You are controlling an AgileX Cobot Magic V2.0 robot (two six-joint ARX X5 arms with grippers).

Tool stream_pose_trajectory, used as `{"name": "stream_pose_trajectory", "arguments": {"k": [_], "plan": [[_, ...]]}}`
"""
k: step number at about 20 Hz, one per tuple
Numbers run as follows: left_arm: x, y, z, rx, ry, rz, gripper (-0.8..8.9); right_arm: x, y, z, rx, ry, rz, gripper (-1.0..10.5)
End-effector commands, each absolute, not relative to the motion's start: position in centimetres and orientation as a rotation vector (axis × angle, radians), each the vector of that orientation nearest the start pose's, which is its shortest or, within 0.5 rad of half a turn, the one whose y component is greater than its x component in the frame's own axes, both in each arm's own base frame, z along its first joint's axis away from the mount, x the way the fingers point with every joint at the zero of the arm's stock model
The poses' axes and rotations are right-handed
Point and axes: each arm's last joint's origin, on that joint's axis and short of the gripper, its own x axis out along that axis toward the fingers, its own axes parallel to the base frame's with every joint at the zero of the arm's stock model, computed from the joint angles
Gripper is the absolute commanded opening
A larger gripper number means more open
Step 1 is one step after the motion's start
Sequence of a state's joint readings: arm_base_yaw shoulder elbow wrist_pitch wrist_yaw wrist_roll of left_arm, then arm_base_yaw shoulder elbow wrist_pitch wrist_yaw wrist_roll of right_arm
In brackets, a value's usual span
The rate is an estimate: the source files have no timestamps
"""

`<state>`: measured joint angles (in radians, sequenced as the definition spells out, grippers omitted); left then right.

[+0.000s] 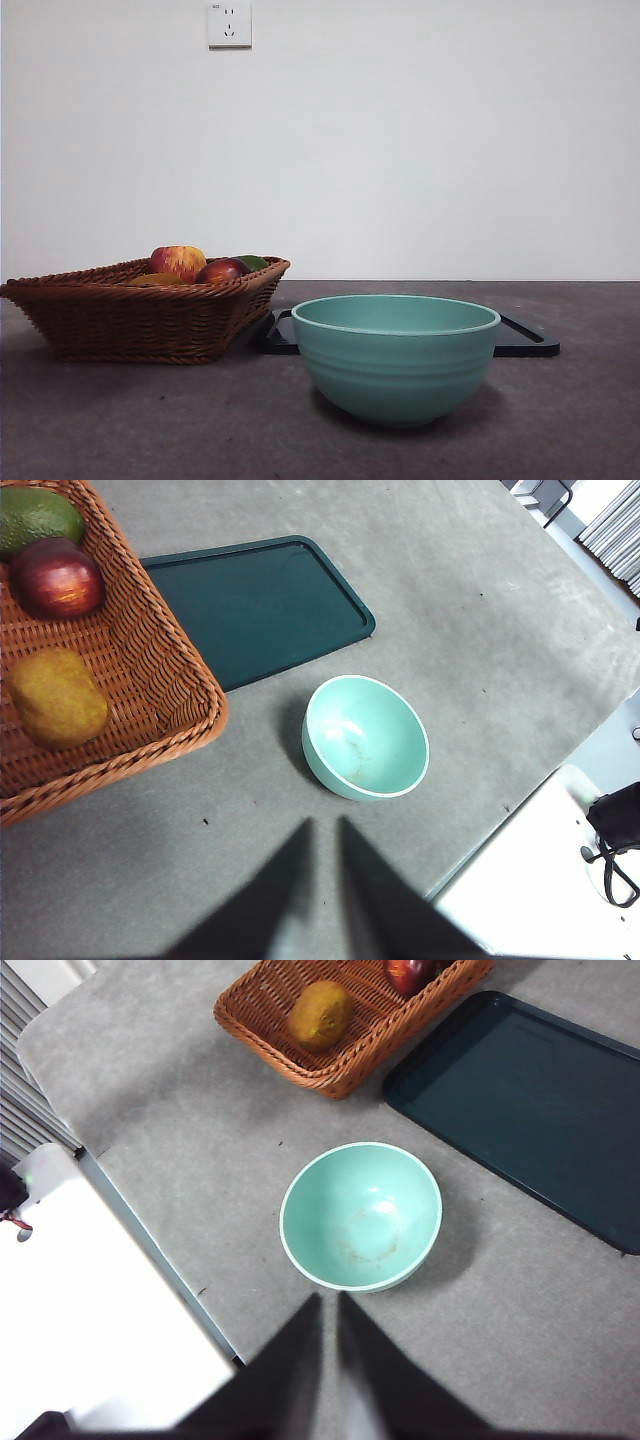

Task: Pick up the wifruite, put it on the bowl, pick up the plate, put it on desk

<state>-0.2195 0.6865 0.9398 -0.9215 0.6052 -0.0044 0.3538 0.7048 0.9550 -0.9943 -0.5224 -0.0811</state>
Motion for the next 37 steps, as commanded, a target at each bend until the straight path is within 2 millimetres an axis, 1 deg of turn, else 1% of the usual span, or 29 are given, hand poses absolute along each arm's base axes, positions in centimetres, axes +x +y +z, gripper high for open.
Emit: {"name": "stream_pose_trajectory", "arguments": {"k": [1,2,3,10,13,15,18,21,24,26,30,33,37], "plan": [[10.4,-4.1,33.9,-0.115,0.647,-0.807,3.48,9.8,5.2,33.7,-0.007,0.710,0.872,3.3],[10.4,-4.1,33.9,-0.115,0.647,-0.807,4.20,9.8,5.2,33.7,-0.006,0.710,0.870,4.1],[10.4,-4.1,33.9,-0.116,0.647,-0.807,4.43,9.8,5.2,33.7,-0.006,0.710,0.870,4.1],[10.7,-4.1,33.8,-0.122,0.661,-0.784,4.39,9.8,5.2,33.7,0.004,0.715,0.866,4.1],[11.5,-4.2,33.7,-0.132,0.671,-0.752,4.38,9.8,5.2,33.7,0.004,0.715,0.866,4.1],[12.5,-4.4,33.7,-0.145,0.676,-0.725,4.38,9.8,5.2,33.7,0.004,0.715,0.866,4.1],[14.3,-4.9,33.7,-0.147,0.698,-0.684,4.37,9.8,5.2,33.7,0.008,0.716,0.865,4.1],[16.4,-5.8,34.3,-0.109,0.735,-0.627,4.36,9.8,5.2,33.7,0.008,0.716,0.865,4.1],[19.1,-7.0,34.7,-0.064,0.772,-0.567,4.33,9.8,5.2,33.7,0.008,0.717,0.865,4.1],[20.9,-7.9,34.6,-0.041,0.808,-0.524,4.33,9.8,5.2,33.7,0.008,0.717,0.865,4.1],[24.3,-9.9,33.0,-0.005,0.897,-0.472,4.33,9.8,5.2,33.7,0.008,0.717,0.865,4.1],[26.5,-11.2,30.7,0.042,0.950,-0.411,4.33,9.8,5.2,33.7,0.008,0.717,0.865,4.1],[28.5,-12.2,27.8,0.105,1.020,-0.335,4.33,9.8,5.2,33.7,0.014,0.720,0.862,4.1]]}}
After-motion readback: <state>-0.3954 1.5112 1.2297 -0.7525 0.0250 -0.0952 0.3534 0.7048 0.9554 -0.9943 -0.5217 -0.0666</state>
